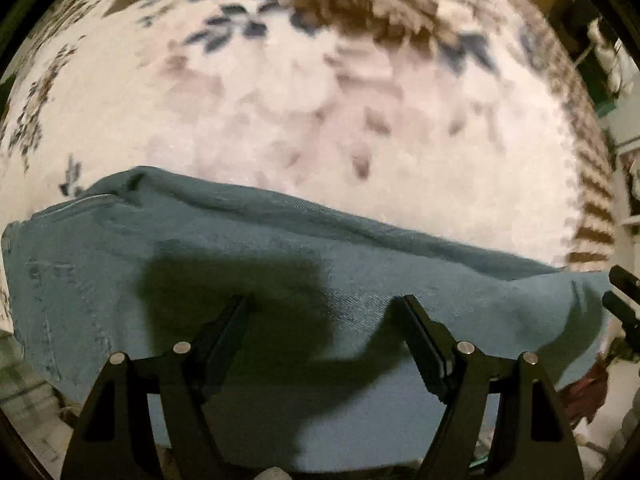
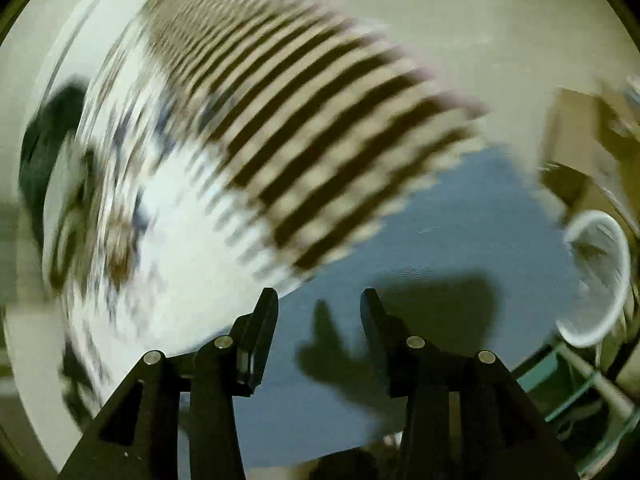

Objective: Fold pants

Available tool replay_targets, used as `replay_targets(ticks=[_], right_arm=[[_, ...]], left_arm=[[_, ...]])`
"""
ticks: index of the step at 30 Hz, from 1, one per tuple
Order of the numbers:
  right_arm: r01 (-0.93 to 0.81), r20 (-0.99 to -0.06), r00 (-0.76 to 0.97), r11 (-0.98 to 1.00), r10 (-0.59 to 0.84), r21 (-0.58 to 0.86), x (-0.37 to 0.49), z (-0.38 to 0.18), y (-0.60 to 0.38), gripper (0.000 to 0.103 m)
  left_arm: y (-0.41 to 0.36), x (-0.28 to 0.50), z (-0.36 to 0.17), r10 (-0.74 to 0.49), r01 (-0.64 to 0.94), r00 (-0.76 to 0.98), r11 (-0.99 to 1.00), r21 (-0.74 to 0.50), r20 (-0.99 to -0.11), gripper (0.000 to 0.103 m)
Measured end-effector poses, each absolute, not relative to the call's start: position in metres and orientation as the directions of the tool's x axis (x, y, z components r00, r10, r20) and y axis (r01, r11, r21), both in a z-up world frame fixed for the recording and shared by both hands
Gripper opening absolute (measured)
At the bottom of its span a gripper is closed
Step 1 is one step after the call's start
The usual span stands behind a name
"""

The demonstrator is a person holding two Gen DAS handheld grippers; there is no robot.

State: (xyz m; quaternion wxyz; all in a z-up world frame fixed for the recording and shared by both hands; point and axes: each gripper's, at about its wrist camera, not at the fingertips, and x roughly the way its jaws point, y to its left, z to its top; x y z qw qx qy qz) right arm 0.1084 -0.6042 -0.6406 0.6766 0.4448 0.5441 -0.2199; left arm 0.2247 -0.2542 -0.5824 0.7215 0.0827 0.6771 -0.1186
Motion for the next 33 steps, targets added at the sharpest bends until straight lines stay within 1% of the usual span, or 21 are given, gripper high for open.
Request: replay_targets(ticks=[2, 3, 4, 5, 6, 7, 8, 9, 11, 12, 13, 15, 19, 22, 26, 29, 30, 31, 32, 33], right_arm=[[0.75, -0.944, 0.236, 0.574, 0.231, 0.328, 0.13, -0.662, -0.585, 0.045], [0.746, -0.956, 0.176, 0.602, 0.233, 0.284, 0.132, -0.674, -0.579, 0.045], [0.744, -0.969, 0.111, 0.628, 0.221, 0.228, 0.131, -0.686, -0.575, 0.043], [0.745, -0.979, 0.058, 0.644, 0.196, 0.173, 0.123, -0.696, -0.575, 0.043], [0.75, -0.984, 0.021, 0.648, 0.175, 0.132, 0.112, -0.703, -0.578, 0.038], [0.762, -0.986, 0.008, 0.638, 0.169, 0.115, 0.099, -0.708, -0.583, 0.027], [0.772, -0.982, 0.055, 0.616, 0.181, 0.156, 0.085, -0.708, -0.589, 0.027], [0.773, -0.98, 0.063, 0.611, 0.191, 0.169, 0.078, -0.706, -0.593, 0.027], [0.764, -0.981, 0.032, 0.628, 0.193, 0.148, 0.073, -0.702, -0.595, 0.031], [0.762, -0.981, 0.024, 0.631, 0.194, 0.144, 0.072, -0.697, -0.596, 0.036], [0.762, -0.98, 0.027, 0.631, 0.196, 0.147, 0.072, -0.692, -0.598, 0.045], [0.772, -0.98, 0.085, 0.61, 0.181, 0.179, 0.073, -0.673, -0.609, 0.047], [0.808, -0.99, 0.139, 0.573, 0.033, 0.133, 0.07, -0.64, -0.651, 0.058], [0.837, -0.993, 0.114, 0.542, -0.038, 0.075, 0.069, -0.641, -0.69, 0.064], [0.821, -0.996, 0.084, 0.566, 0.012, 0.076, 0.082, -0.666, -0.718, 0.066], [0.852, -0.994, 0.08, 0.513, 0.07, 0.104, 0.092, -0.682, -0.718, 0.066], [0.859, -0.992, 0.094, 0.496, 0.082, 0.122, 0.09, -0.683, -0.72, 0.061], [0.857, -0.989, 0.118, 0.494, 0.088, 0.146, 0.09, -0.682, -0.72, 0.044], [0.839, -0.985, 0.148, 0.517, 0.085, 0.171, 0.09, -0.677, -0.715, 0.042], [0.814, -0.985, 0.153, 0.556, 0.076, 0.169, 0.09, -0.673, -0.704, 0.042]], left_arm=[[-0.248, 0.222, -0.601, -0.016, 0.289, 0.039, 0.957, -0.004, -0.999, 0.076], [-0.242, 0.22, -0.609, -0.006, 0.291, 0.032, 0.957, 0.003, -0.999, 0.079], [-0.235, 0.219, -0.614, -0.018, 0.295, 0.028, 0.956, -0.009, -0.999, 0.081], [-0.233, 0.217, -0.616, -0.03, 0.299, 0.03, 0.954, -0.019, -0.999, 0.081], [-0.229, 0.215, -0.617, -0.031, 0.31, 0.035, 0.951, -0.018, -0.999, 0.081], [-0.226, 0.212, -0.617, -0.026, 0.32, 0.037, 0.948, -0.013, -0.999, 0.081], [-0.223, 0.21, -0.618, -0.026, 0.322, 0.035, 0.947, -0.013, -0.999, 0.081], [-0.221, 0.207, -0.618, -0.025, 0.321, 0.032, 0.947, -0.014, -0.999, 0.081], [-0.212, 0.211, -0.618, -0.021, 0.31, 0.02, 0.951, -0.014, -1.0, 0.081], [-0.211, 0.21, -0.617, -0.029, 0.295, 0.011, 0.955, -0.024, -1.0, 0.081], [-0.213, 0.21, -0.613, -0.047, 0.28, 0.005, 0.959, -0.043, -0.999, 0.081], [-0.23, 0.216, -0.601, -0.066, 0.269, 0.01, 0.961, -0.061, -0.998, 0.081], [-0.235, 0.214, -0.59, -0.073, 0.298, 0.043, 0.953, -0.057, -0.996, 0.081], [-0.25, 0.22, -0.594, -0.07, 0.304, 0.033, 0.951, -0.057, -0.997, 0.081], [-0.285, 0.228, -0.6, -0.059, 0.31, 0.037, 0.95, -0.045, -0.998, 0.081], [-0.301, 0.23, -0.612, -0.051, 0.307, 0.031, 0.951, -0.039, -0.998, 0.081], [-0.304, 0.229, -0.615, -0.047, 0.307, 0.028, 0.951, -0.037, -0.998, 0.081], [-0.306, 0.23, -0.617, -0.044, 0.306, 0.026, 0.951, -0.034, -0.999, 0.081], [-0.308, 0.228, -0.619, -0.04, 0.306, 0.025, 0.952, -0.031, -0.999, 0.081], [-0.309, 0.228, -0.619, -0.037, 0.308, 0.026, 0.951, -0.028, -0.999, 0.081]])
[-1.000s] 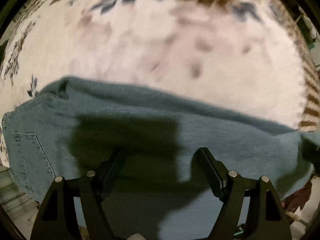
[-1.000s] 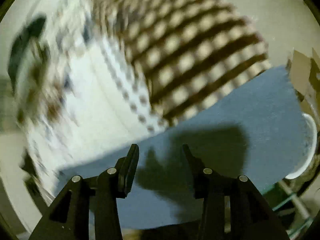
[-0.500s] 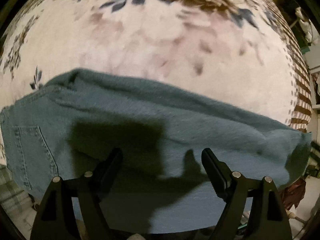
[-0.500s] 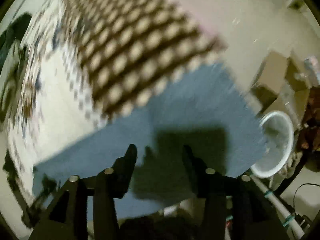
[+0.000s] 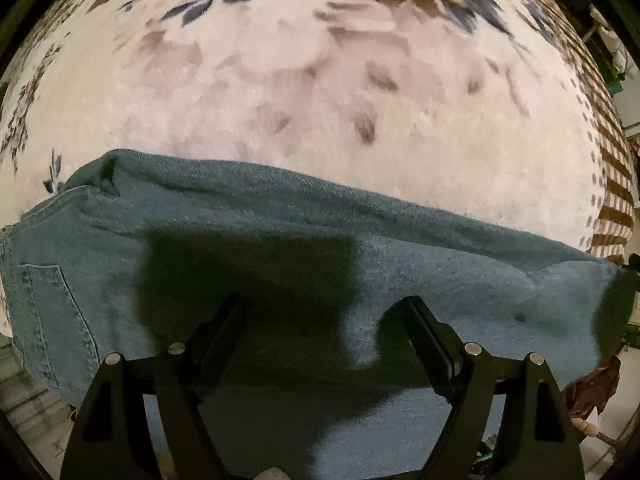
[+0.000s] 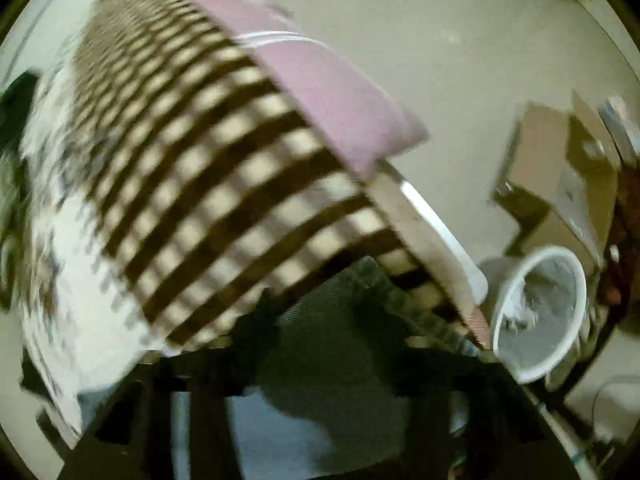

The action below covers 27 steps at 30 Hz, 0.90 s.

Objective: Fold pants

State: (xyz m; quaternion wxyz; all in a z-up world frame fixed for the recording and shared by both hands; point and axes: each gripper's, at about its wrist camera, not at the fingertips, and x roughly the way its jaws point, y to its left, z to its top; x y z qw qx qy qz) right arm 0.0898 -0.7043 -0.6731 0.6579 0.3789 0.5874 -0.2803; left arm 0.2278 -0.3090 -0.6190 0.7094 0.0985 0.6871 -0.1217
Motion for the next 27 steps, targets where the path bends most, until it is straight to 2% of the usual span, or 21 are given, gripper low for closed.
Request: replay_targets(ticks=[1, 4, 6, 8, 9, 10, 13, 17, 21, 25, 27], right_arm=[[0.778, -0.984, 0.161, 0.604, 0.08, 0.176, 0.096, -0.669, -0.691, 0.042], [0.631, -0.956, 0.135, 0.722, 0.26, 0.285, 0.102, -0.665, -0.65, 0.042], [0.57, -0.955, 0.099, 0.771, 0.279, 0.284, 0.096, -0.661, -0.637, 0.043], [0.579, -0.962, 0.115, 0.77, 0.247, 0.267, 0.086, -0.654, -0.644, 0.052], [0.604, -0.967, 0.137, 0.756, 0.215, 0.254, 0.08, -0.65, -0.653, 0.065], [0.627, -0.972, 0.161, 0.742, 0.174, 0.237, 0.075, -0.646, -0.666, 0.07], [0.678, -0.97, 0.211, 0.697, 0.121, 0.234, 0.068, -0.644, -0.7, 0.071], [0.701, -0.977, 0.187, 0.682, 0.104, 0.207, 0.07, -0.654, -0.716, 0.071], [0.775, -0.985, 0.174, 0.615, 0.012, 0.145, 0.058, -0.656, -0.729, 0.071], [0.845, -0.985, 0.171, 0.514, -0.003, 0.145, 0.041, -0.663, -0.748, 0.071], [0.846, -0.977, 0.209, 0.494, 0.033, 0.198, 0.035, -0.665, -0.752, 0.071]], left_arm=[[-0.311, 0.228, -0.62, -0.034, 0.31, 0.027, 0.95, -0.024, -0.999, 0.081], [-0.311, 0.227, -0.618, -0.029, 0.314, 0.027, 0.949, -0.019, -0.999, 0.081], [-0.307, 0.225, -0.617, -0.026, 0.314, 0.024, 0.949, -0.017, -0.999, 0.081], [-0.309, 0.227, -0.616, -0.023, 0.311, 0.025, 0.95, -0.014, -0.999, 0.081], [-0.311, 0.229, -0.616, -0.021, 0.311, 0.025, 0.95, -0.013, -0.999, 0.081], [-0.315, 0.226, -0.616, -0.019, 0.31, 0.025, 0.951, -0.011, -1.0, 0.081], [-0.316, 0.225, -0.615, -0.018, 0.309, 0.026, 0.951, -0.009, -1.0, 0.081], [-0.309, 0.228, -0.619, -0.015, 0.309, 0.031, 0.951, -0.005, -0.999, 0.081], [-0.308, 0.227, -0.62, -0.014, 0.303, 0.027, 0.953, -0.006, -1.0, 0.081], [-0.31, 0.224, -0.62, -0.017, 0.301, 0.025, 0.954, -0.008, -1.0, 0.081], [-0.309, 0.226, -0.622, -0.016, 0.301, 0.029, 0.954, -0.007, -0.999, 0.081]])
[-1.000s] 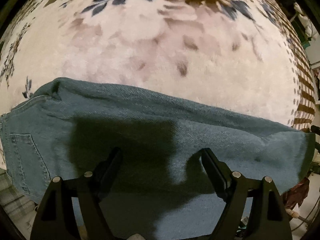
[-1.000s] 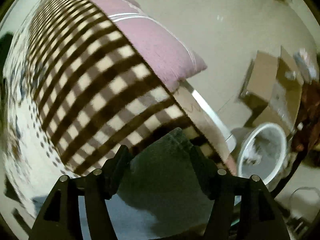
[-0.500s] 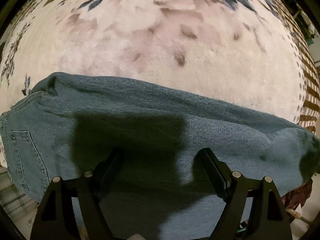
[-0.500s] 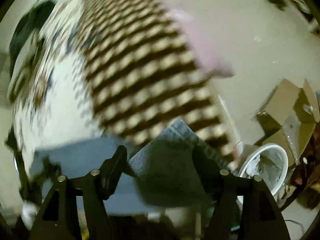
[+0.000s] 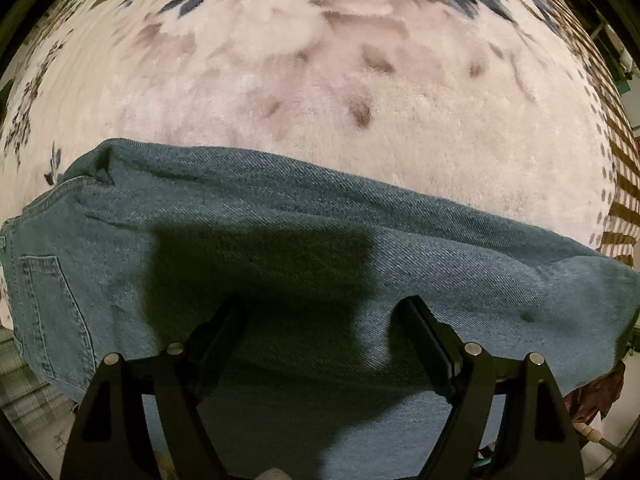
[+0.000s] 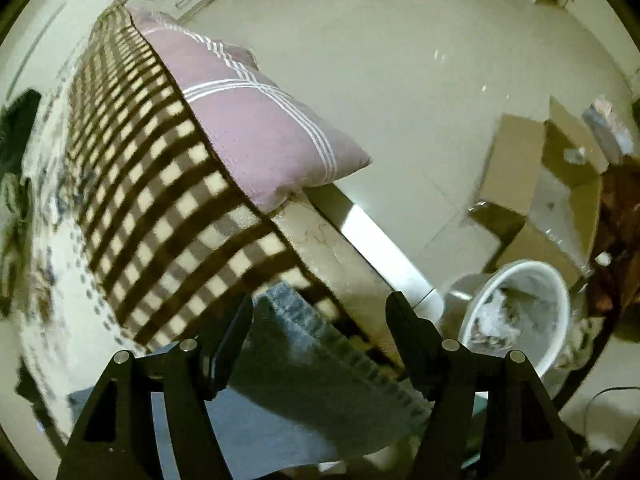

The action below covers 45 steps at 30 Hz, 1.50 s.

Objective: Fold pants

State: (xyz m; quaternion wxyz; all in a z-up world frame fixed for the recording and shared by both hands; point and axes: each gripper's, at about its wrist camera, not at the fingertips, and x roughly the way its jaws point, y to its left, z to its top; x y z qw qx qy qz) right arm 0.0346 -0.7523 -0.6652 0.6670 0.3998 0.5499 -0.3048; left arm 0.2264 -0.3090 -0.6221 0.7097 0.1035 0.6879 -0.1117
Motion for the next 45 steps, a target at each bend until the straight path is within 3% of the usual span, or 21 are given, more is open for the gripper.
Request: replay_targets(ticks=[4, 5, 7, 10, 14, 16, 20, 22, 26, 29, 34, 38, 39, 42, 45], right_arm=[[0.811, -0.961, 0.23, 0.515, 0.154, 0.277, 0.037, -0.683, -0.742, 0.07], [0.806, -0.959, 0.23, 0.52, 0.164, 0.282, 0.039, -0.688, -0.738, 0.064], [0.788, -0.964, 0.233, 0.556, 0.13, 0.266, 0.045, -0.688, -0.729, 0.001], [0.754, -0.981, 0.192, 0.641, -0.004, 0.145, 0.055, -0.676, -0.715, 0.0], [0.804, -0.977, 0.136, 0.595, -0.163, 0.013, 0.046, -0.664, -0.724, 0.0], [0.833, -0.981, 0.093, 0.554, -0.173, -0.019, 0.038, -0.662, -0.736, 0.001], [0.794, -0.973, 0.208, 0.563, 0.102, 0.228, 0.059, -0.658, -0.713, 0.007], [0.714, -0.952, 0.197, 0.632, 0.232, 0.302, 0.091, -0.661, -0.666, 0.016], [0.577, -0.903, 0.097, 0.715, 0.419, 0.394, 0.147, -0.69, -0.564, 0.016], [0.507, -0.891, 0.005, 0.767, 0.454, 0.394, 0.178, -0.725, -0.504, 0.016], [0.623, -0.893, 0.154, 0.66, 0.423, 0.42, 0.187, -0.725, -0.511, 0.015], [0.619, -0.886, 0.2, 0.646, 0.419, 0.446, 0.183, -0.722, -0.511, 0.016], [0.617, -0.88, 0.209, 0.641, 0.426, 0.457, 0.181, -0.719, -0.515, 0.018], [0.617, -0.874, 0.269, 0.625, 0.404, 0.479, 0.157, -0.694, -0.529, 0.053], [0.658, -0.886, 0.344, 0.594, 0.309, 0.463, 0.113, -0.664, -0.547, 0.067]], left_arm=[[-0.309, 0.223, -0.623, -0.01, 0.295, 0.038, 0.955, 0.002, -0.999, 0.081], [-0.309, 0.222, -0.623, -0.01, 0.294, 0.039, 0.956, 0.002, -0.999, 0.081], [-0.308, 0.219, -0.621, -0.014, 0.293, 0.039, 0.956, -0.002, -0.999, 0.081], [-0.303, 0.216, -0.612, -0.034, 0.287, 0.041, 0.958, -0.021, -0.999, 0.081], [-0.299, 0.211, -0.596, -0.053, 0.299, 0.078, 0.954, -0.027, -0.996, 0.081], [-0.299, 0.208, -0.593, -0.046, 0.318, 0.096, 0.948, -0.014, -0.994, 0.081], [-0.302, 0.208, -0.598, -0.026, 0.34, 0.106, 0.94, 0.012, -0.994, 0.081], [-0.305, 0.213, -0.608, -0.014, 0.34, 0.101, 0.94, 0.022, -0.995, 0.081], [-0.314, 0.226, -0.622, 0.02, 0.346, 0.118, 0.936, 0.06, -0.993, 0.083], [-0.318, 0.24, -0.618, 0.038, 0.356, 0.16, 0.93, 0.094, -0.986, 0.083], [-0.31, 0.257, -0.622, 0.032, 0.34, 0.165, 0.936, 0.087, -0.986, 0.083], [-0.298, 0.257, -0.607, 0.018, 0.321, 0.157, 0.945, 0.068, -0.987, 0.083], [-0.294, 0.252, -0.598, -0.001, 0.314, 0.157, 0.948, 0.049, -0.988, 0.083], [-0.287, 0.232, -0.573, -0.064, 0.335, 0.144, 0.942, -0.012, -0.988, 0.083], [-0.301, 0.203, -0.569, -0.112, 0.403, 0.1, 0.913, -0.062, -0.989, 0.083]])
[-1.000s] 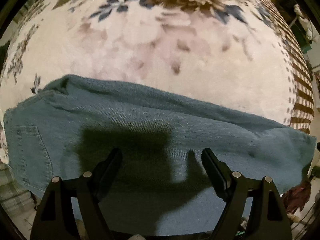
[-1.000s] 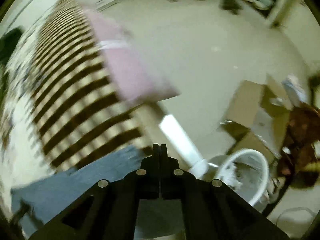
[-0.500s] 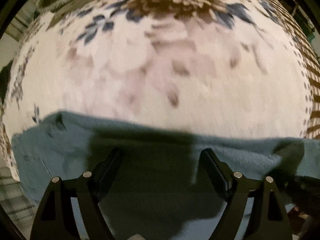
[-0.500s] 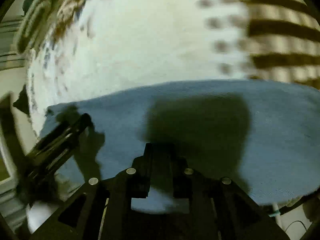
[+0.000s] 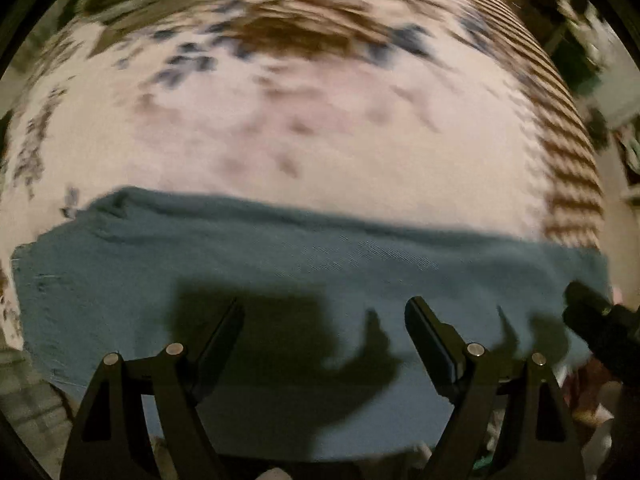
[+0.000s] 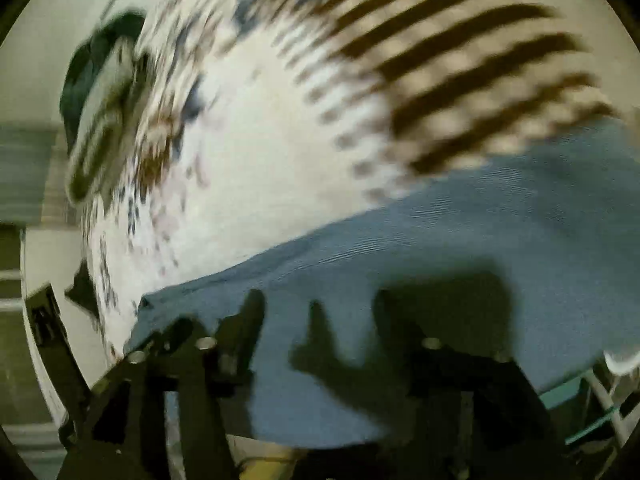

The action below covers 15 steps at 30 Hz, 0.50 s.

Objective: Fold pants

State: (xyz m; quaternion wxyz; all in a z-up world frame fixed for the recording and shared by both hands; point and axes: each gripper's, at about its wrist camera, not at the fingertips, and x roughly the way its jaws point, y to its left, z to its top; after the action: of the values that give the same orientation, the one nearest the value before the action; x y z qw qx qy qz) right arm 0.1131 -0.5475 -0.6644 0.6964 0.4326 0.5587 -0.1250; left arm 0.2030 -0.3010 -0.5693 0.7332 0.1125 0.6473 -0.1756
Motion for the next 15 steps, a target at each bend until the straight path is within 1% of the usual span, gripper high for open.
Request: replay_targets(ticks=[3, 5, 6, 7, 8, 10, 12, 13, 15], right_arm=[[0.757, -0.916, 0.366, 0.519, 0.166, 0.397, 0.041, -0.646, -0.573, 0.069], [0.836, -0.926, 0.366, 0.406, 0.086, 0.369, -0.008, -0.645, -0.589, 0.071], [0.869, -0.928, 0.365, 0.332, 0.068, 0.366, -0.033, -0.649, -0.602, 0.072], [0.888, -0.927, 0.368, 0.272, 0.066, 0.372, -0.054, -0.655, -0.618, 0.072], [0.898, -0.918, 0.389, 0.193, 0.071, 0.395, -0.075, -0.666, -0.629, 0.072], [0.89, -0.894, 0.439, 0.091, 0.091, 0.446, -0.101, -0.689, -0.645, 0.076], [0.865, -0.863, 0.494, 0.036, 0.104, 0.5, -0.112, -0.711, -0.657, 0.079], [0.853, -0.851, 0.518, 0.012, 0.086, 0.521, -0.115, -0.72, -0.662, 0.081], [0.828, -0.826, 0.56, -0.009, 0.07, 0.561, -0.119, -0.727, -0.673, 0.081]], left_arm=[[-0.331, 0.185, -0.587, -0.119, 0.48, 0.066, 0.874, -0.073, -0.991, 0.083], [-0.349, 0.189, -0.605, -0.112, 0.507, 0.066, 0.859, -0.063, -0.992, 0.083], [-0.354, 0.191, -0.61, -0.104, 0.512, 0.065, 0.857, -0.057, -0.992, 0.083], [-0.36, 0.199, -0.618, -0.087, 0.509, 0.073, 0.86, -0.038, -0.994, 0.083], [-0.361, 0.208, -0.625, -0.079, 0.502, 0.072, 0.864, -0.032, -0.994, 0.089], [-0.363, 0.223, -0.627, -0.083, 0.481, 0.078, 0.876, -0.035, -0.994, 0.095], [-0.367, 0.228, -0.625, -0.066, 0.5, 0.095, 0.866, -0.009, -0.993, 0.096], [-0.365, 0.229, -0.625, -0.061, 0.505, 0.094, 0.863, -0.005, -0.994, 0.096], [-0.358, 0.227, -0.622, -0.061, 0.509, 0.094, 0.861, -0.005, -0.994, 0.096]])
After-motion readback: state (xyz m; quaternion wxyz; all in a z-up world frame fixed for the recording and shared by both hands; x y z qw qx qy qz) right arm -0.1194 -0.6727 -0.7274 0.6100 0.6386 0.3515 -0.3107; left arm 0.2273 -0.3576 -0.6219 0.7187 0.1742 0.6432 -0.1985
